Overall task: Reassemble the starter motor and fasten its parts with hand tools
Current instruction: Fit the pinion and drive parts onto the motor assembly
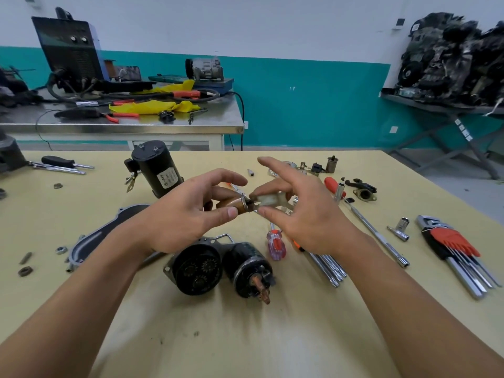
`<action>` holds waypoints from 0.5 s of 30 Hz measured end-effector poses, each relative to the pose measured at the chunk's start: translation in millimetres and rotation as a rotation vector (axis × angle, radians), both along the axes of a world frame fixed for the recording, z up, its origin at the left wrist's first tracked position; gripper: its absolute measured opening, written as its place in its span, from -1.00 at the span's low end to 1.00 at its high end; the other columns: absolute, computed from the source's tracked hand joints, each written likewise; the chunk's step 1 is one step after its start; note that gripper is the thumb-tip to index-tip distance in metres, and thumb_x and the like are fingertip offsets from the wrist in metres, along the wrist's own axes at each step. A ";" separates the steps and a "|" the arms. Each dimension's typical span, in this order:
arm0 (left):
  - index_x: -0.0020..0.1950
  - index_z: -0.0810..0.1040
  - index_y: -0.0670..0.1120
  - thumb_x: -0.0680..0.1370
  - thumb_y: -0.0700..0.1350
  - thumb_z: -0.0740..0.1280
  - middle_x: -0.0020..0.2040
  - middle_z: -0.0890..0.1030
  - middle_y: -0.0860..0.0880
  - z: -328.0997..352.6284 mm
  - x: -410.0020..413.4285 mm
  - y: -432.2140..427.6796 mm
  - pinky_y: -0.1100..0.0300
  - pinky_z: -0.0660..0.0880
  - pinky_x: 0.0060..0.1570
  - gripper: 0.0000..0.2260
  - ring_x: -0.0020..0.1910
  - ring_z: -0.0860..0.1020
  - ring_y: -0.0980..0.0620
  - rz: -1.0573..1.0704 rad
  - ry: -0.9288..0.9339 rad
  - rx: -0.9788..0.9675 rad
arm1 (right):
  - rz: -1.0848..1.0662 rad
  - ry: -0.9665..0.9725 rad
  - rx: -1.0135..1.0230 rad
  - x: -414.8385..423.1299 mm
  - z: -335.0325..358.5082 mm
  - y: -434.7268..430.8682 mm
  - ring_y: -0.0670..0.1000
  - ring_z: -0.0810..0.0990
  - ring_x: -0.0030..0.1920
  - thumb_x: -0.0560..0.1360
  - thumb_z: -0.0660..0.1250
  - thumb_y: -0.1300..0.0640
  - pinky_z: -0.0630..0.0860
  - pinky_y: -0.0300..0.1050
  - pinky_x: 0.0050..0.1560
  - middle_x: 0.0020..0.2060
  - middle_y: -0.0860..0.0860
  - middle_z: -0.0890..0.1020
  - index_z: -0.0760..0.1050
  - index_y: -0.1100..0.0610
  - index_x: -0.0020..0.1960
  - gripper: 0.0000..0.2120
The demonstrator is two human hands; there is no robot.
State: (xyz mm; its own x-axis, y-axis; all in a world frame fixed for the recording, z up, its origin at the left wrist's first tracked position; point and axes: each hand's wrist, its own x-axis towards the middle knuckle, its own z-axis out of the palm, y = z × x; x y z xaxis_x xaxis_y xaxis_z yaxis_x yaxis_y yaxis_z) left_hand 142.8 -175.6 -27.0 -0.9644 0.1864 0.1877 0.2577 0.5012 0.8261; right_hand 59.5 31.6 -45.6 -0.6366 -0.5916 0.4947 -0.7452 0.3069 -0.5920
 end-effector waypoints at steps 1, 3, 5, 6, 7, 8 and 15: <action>0.35 0.40 0.06 0.52 -0.01 0.35 0.11 0.70 0.08 -0.2 0.0 0.8 -0.08 0.47 0.22 -0.60 0.17 0.61 0.02 -0.005 -0.007 -0.016 | 0.004 0.012 0.004 0.9 0.2 -0.7 -0.36 0.52 0.12 0.46 0.51 0.18 0.16 -0.68 0.14 0.05 -0.18 0.71 0.27 0.01 0.54 -0.27; 0.35 0.40 0.05 0.51 -0.01 0.34 0.11 0.70 0.09 0.1 0.0 1.3 -0.02 0.47 0.18 -0.58 0.16 0.61 0.05 -0.014 -0.016 -0.039 | 0.014 0.016 0.014 3.1 1.1 -1.9 -0.28 0.56 0.14 0.46 0.50 0.17 0.22 -0.62 0.18 0.05 -0.21 0.70 0.28 -0.02 0.53 -0.28; 0.35 0.40 0.06 0.52 -0.04 0.35 0.10 0.70 0.10 0.8 0.0 0.8 -0.02 0.49 0.18 -0.60 0.16 0.61 0.03 -0.016 -0.018 -0.051 | 0.015 0.003 0.026 5.0 2.3 -2.6 -0.25 0.59 0.13 0.47 0.49 0.15 0.31 -0.45 0.26 0.07 -0.25 0.68 0.29 -0.06 0.51 -0.31; 0.34 0.40 0.07 0.54 -0.06 0.36 0.10 0.70 0.10 0.7 0.0 0.7 0.01 0.49 0.16 -0.62 0.15 0.61 0.04 -0.011 -0.009 -0.068 | 0.011 -0.002 0.032 5.5 2.9 -2.5 -0.25 0.59 0.12 0.47 0.49 0.14 0.36 -0.32 0.28 0.06 -0.26 0.67 0.29 -0.07 0.50 -0.33; 0.33 0.40 0.08 0.56 -0.10 0.38 0.09 0.69 0.12 0.0 -0.4 1.0 0.09 0.49 0.14 -0.63 0.14 0.61 0.08 0.002 0.009 -0.101 | 0.007 -0.005 0.043 6.0 3.5 -2.0 -0.26 0.59 0.12 0.48 0.48 0.13 0.40 -0.22 0.29 0.06 -0.26 0.67 0.29 -0.08 0.50 -0.34; 0.32 0.41 0.10 0.57 -0.12 0.39 0.08 0.69 0.13 -1.4 -0.8 2.0 0.21 0.47 0.09 -0.64 0.11 0.60 0.15 0.024 0.038 -0.150 | 0.001 -0.008 0.063 6.2 4.0 -1.2 -0.27 0.58 0.11 0.48 0.48 0.12 0.41 -0.15 0.29 0.05 -0.26 0.68 0.29 -0.10 0.50 -0.34; 0.18 0.41 0.09 0.56 -0.16 0.42 0.11 0.67 0.09 -8.1 -3.9 14.2 0.60 0.32 -0.17 -0.70 -0.18 0.49 0.50 0.099 0.198 -0.455 | -0.016 -0.047 0.207 4.1 5.1 0.8 -0.28 0.57 0.08 0.51 0.46 0.12 0.48 -0.32 0.16 0.08 -0.18 0.68 0.31 -0.15 0.48 -0.38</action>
